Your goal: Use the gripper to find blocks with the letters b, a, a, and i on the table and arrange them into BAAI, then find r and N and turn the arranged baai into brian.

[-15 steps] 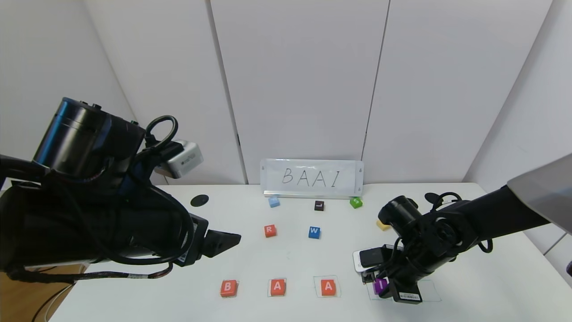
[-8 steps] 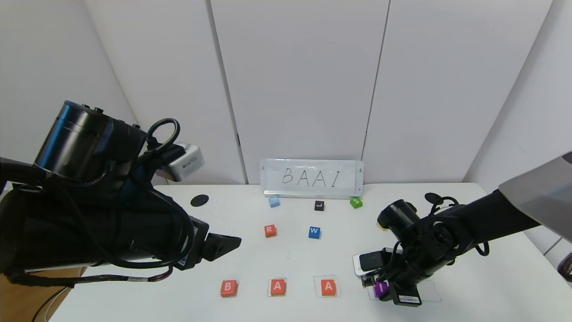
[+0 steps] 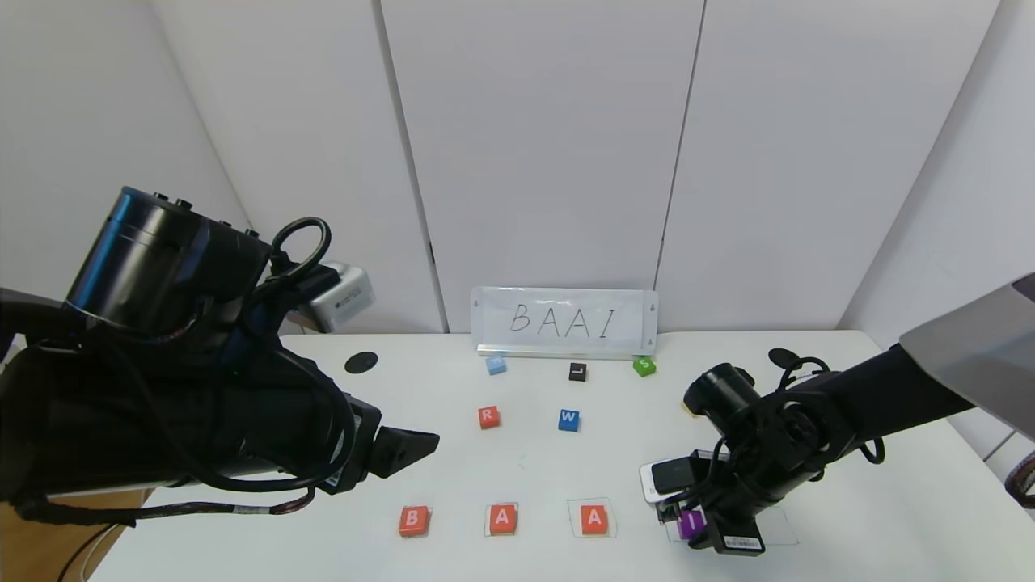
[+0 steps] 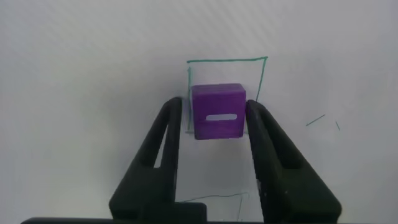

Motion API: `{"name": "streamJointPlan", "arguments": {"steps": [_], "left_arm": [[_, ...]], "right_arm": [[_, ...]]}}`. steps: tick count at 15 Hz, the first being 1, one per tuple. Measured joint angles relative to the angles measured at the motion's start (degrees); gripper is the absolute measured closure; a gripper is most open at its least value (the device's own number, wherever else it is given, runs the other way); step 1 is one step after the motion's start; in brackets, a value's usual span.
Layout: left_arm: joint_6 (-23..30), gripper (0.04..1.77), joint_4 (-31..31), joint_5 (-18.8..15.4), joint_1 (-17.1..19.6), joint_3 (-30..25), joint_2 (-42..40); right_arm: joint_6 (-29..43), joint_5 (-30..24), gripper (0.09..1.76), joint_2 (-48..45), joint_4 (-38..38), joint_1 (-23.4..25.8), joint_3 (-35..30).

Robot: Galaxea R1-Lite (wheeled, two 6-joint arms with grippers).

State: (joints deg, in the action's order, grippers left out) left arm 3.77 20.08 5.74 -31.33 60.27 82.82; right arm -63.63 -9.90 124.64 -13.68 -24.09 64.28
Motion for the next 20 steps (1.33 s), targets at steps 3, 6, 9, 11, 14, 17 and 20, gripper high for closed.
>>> {"name": "streamJointPlan", "arguments": {"steps": [3,6,9,11,14,17,20], "left_arm": [[0.0,0.09,0.0,0.1,-0.3,-0.1,0.0],[0.0,0.09,0.0,0.1,-0.4,-0.2,0.0],[0.0,0.09,0.0,0.1,-0.4,-0.1,-0.3],[0.0,0.09,0.0,0.1,-0.4,-0.1,-0.7],[0.0,0.09,0.1,-0.1,-0.4,-0.1,-1.8],[-0.1,0.09,0.1,-0.1,-0.8,-0.1,-3.4],[-0.1,0.09,0.1,0.2,-0.8,-0.2,-4.3]], "right_arm": [[0.1,0.0,0.75,0.0,0.0,0.0,0.0],[0.2,0.0,0.56,-0.1,0.1,0.0,0.0],[0.4,-0.1,0.42,-0.9,-0.1,0.0,-0.2],[1.7,-0.1,0.36,-2.1,-0.2,-0.2,-0.2],[12.8,0.2,0.29,-4.7,-0.3,-0.9,0.1],[25.3,0.3,0.24,-8.3,-0.3,-1.5,-0.3],[42.4,2.7,0.21,-12.9,-0.2,-2.1,-1.6]]}}
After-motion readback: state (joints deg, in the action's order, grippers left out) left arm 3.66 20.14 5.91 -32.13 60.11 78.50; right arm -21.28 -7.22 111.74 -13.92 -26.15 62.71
